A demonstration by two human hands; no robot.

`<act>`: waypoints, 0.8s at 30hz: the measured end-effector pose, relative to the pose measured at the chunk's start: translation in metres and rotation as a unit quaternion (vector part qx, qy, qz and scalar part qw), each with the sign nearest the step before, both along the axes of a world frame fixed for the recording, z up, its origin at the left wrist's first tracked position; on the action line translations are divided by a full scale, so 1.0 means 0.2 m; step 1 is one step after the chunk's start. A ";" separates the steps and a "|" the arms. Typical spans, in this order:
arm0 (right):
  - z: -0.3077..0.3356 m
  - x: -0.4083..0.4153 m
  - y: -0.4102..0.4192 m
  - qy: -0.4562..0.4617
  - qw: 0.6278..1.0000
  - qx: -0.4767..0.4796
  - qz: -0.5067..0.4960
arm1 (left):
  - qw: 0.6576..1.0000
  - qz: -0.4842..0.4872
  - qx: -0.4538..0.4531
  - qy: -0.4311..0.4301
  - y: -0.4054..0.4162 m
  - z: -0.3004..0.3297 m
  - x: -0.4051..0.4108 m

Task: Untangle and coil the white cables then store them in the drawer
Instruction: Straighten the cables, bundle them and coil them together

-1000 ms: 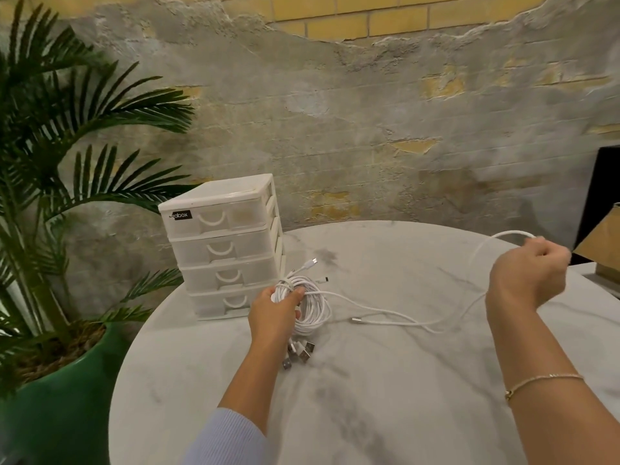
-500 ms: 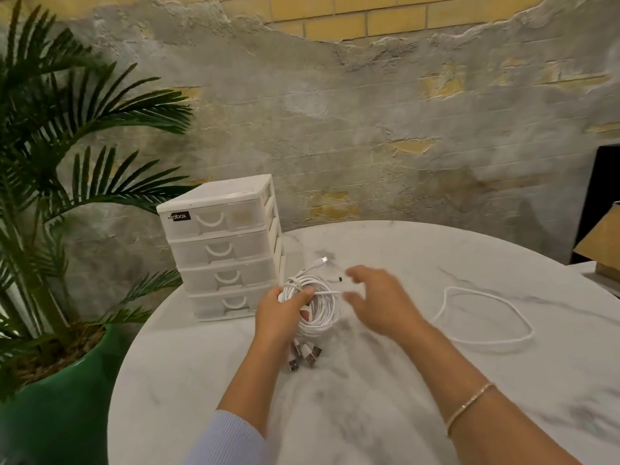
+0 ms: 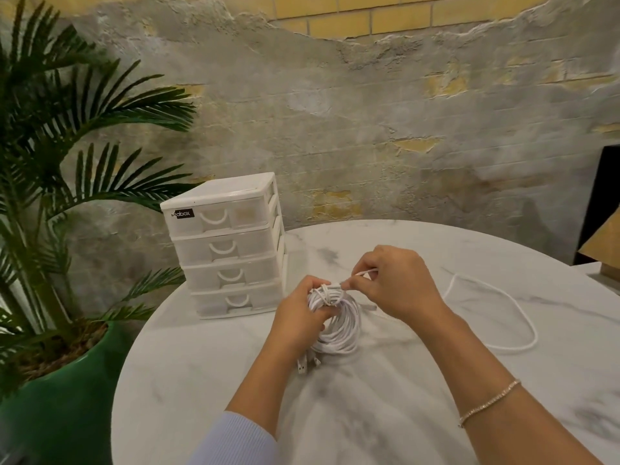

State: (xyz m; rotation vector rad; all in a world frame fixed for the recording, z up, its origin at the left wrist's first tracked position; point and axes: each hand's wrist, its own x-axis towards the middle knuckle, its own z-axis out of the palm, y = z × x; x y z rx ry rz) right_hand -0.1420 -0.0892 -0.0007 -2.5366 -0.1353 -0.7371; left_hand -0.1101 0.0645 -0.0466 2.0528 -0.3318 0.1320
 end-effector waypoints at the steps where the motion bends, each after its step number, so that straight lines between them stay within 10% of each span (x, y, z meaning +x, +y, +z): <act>1: 0.01 0.00 0.00 -0.010 1.000 0.008 -0.006 | 1.000 -0.006 0.022 -0.011 0.00 0.00 0.00; 15: -0.08 0.06 -0.09 0.096 0.922 0.365 0.090 | 0.983 -0.174 -0.029 0.057 0.01 0.06 -0.06; 24: -0.12 0.08 -0.07 0.223 0.887 0.385 0.123 | 0.974 -0.118 -0.186 0.051 -0.03 0.06 -0.07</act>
